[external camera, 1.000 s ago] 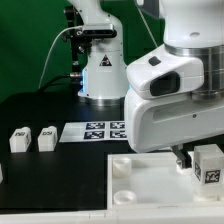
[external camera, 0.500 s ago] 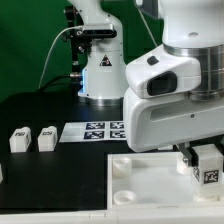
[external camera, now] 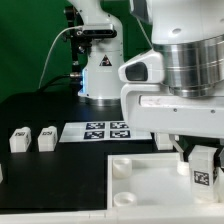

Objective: Assemble one leg

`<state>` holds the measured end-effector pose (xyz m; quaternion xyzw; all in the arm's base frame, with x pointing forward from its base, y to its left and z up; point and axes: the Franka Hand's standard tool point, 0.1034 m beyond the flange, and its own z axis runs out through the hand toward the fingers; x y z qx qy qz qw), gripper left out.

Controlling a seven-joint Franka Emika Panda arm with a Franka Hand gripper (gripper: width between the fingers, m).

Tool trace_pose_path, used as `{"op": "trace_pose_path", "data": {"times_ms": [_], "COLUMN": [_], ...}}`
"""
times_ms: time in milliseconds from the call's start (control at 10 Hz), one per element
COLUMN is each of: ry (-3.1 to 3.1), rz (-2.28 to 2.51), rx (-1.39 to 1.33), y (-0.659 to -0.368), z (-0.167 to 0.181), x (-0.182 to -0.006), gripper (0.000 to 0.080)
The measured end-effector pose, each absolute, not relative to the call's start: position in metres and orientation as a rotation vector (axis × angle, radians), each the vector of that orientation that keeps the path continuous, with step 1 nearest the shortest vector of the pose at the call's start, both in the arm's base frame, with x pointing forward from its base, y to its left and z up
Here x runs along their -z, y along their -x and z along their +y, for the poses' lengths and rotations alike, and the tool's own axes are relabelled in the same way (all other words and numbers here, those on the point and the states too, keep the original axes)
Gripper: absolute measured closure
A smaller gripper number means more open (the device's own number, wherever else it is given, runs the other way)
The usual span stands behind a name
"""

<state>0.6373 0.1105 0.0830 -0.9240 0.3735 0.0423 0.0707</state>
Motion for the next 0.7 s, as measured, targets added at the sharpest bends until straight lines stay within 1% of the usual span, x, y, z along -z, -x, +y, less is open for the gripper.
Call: {"op": "trace_pose_path", "data": {"times_ms": [400,700], "ry": [2.539,2.060], "rz": [1.605,2.146], "rx": [-0.168,-0.198], "y": [-0.6339,-0.6322], "z": [0.1122,0.1197], "x": [-0.0829,-0.0811], "gripper": [0.0504,0.0504]}}
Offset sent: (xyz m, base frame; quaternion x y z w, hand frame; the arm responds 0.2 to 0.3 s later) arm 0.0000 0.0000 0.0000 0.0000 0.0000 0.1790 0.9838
